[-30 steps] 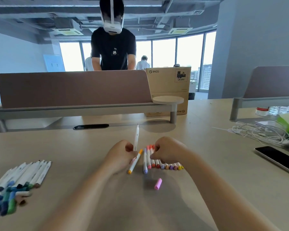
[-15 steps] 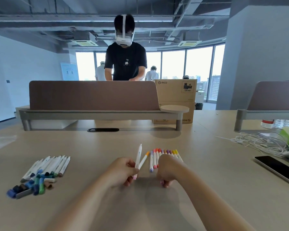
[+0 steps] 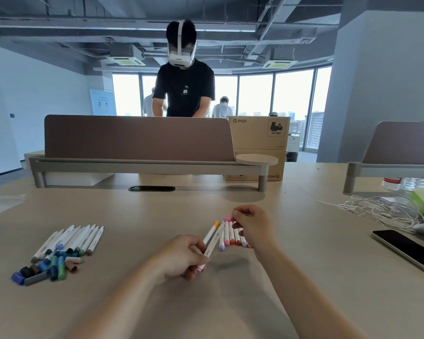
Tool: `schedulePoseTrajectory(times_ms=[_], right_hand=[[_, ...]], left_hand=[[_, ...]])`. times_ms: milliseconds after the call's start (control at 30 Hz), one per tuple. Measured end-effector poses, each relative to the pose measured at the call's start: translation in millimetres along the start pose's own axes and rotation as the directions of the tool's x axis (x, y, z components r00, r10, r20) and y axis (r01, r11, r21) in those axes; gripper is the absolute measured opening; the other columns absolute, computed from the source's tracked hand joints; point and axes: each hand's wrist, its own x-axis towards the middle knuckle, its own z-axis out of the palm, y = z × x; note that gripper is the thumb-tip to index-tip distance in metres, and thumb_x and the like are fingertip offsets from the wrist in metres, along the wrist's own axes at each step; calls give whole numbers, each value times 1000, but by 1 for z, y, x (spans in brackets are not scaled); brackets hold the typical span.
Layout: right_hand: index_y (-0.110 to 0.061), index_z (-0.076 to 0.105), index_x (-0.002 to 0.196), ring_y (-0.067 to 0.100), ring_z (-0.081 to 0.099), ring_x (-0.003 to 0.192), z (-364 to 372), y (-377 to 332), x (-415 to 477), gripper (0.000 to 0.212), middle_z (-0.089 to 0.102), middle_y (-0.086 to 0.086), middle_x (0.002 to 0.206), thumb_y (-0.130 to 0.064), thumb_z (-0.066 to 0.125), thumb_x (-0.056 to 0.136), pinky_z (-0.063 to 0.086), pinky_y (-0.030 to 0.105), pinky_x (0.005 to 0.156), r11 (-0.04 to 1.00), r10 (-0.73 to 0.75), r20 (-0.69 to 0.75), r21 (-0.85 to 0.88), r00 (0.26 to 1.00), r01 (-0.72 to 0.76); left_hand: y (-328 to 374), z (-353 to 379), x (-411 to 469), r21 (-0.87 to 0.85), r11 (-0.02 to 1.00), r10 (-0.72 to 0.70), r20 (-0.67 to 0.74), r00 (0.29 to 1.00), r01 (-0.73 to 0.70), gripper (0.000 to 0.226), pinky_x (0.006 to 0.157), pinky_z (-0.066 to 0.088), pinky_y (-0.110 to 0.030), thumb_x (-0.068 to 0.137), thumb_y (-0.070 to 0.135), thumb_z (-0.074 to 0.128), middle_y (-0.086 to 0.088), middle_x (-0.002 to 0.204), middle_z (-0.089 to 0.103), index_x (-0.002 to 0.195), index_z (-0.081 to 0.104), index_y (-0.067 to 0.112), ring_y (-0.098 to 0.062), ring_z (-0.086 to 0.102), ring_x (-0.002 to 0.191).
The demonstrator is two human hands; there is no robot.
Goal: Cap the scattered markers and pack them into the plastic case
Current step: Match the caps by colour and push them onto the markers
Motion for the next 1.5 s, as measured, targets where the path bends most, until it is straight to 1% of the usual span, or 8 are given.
schedulePoseTrajectory(times_ms=[233,400,633,867,1067,1233,1367,1500], right_hand=[[-20,69,77,13,64,69,5,1,3,22,72,-7,68,-7,61,93,50,20,55,1000,-22,43,-15,999,23],[-15,71,81,14,63,65,6,4,4,17,74,3,74,-5,61,92,46,18,45,1000,12,80,-10,997,-11],[1,68,90,15,59,54,13,14,3,8,68,11,70,-1,61,93,53,31,54,996,74,142,30,987,-79],[-6,61,82,15,58,52,32,14,-2,10,66,7,66,-3,63,92,48,24,52,1000,0,126,-14,992,2],[-10,62,84,13,59,52,35,21,-1,9,69,8,67,-10,65,93,53,29,56,994,-7,97,-107,995,18],[-11,68,103,14,60,55,38,9,9,16,73,9,77,-8,55,95,58,38,61,981,47,201,-192,978,-8],[-17,55,134,13,60,56,41,5,18,40,72,10,88,-9,50,95,43,19,41,967,104,197,-251,975,-52],[-7,69,96,21,63,61,48,15,29,18,71,8,79,-11,52,92,47,28,51,940,107,190,-340,976,-37]], left_hand=[[-1,0,2,-25,1000,-11,-6,1000,11,9,49,42,-26,88,-2,63,-15,69,62,96,63,2,-20,49,50],[-4,1,4,-39,999,-7,-22,1000,6,10,48,39,-26,89,0,63,-12,67,62,98,62,2,-19,48,49],[-9,3,4,85,994,70,-13,997,-69,6,45,36,-13,94,0,56,-6,65,61,92,58,6,-4,46,41],[-17,1,2,61,994,95,-72,993,-90,3,51,41,-16,93,0,56,-5,62,62,95,59,1,-9,51,47],[-18,1,4,57,996,78,-92,993,-73,4,51,42,-16,92,1,58,-2,61,64,93,59,5,-8,51,47],[-15,0,6,12,1000,28,-161,987,-26,4,41,30,-18,91,7,60,-7,61,62,89,62,4,-10,41,40],[-11,-14,20,70,998,15,-342,940,10,17,52,35,-25,82,18,66,-4,57,63,65,66,13,-16,45,45],[-2,-23,36,223,971,1,-377,926,90,25,53,38,-22,80,16,62,-5,56,65,56,67,14,-20,56,52]])
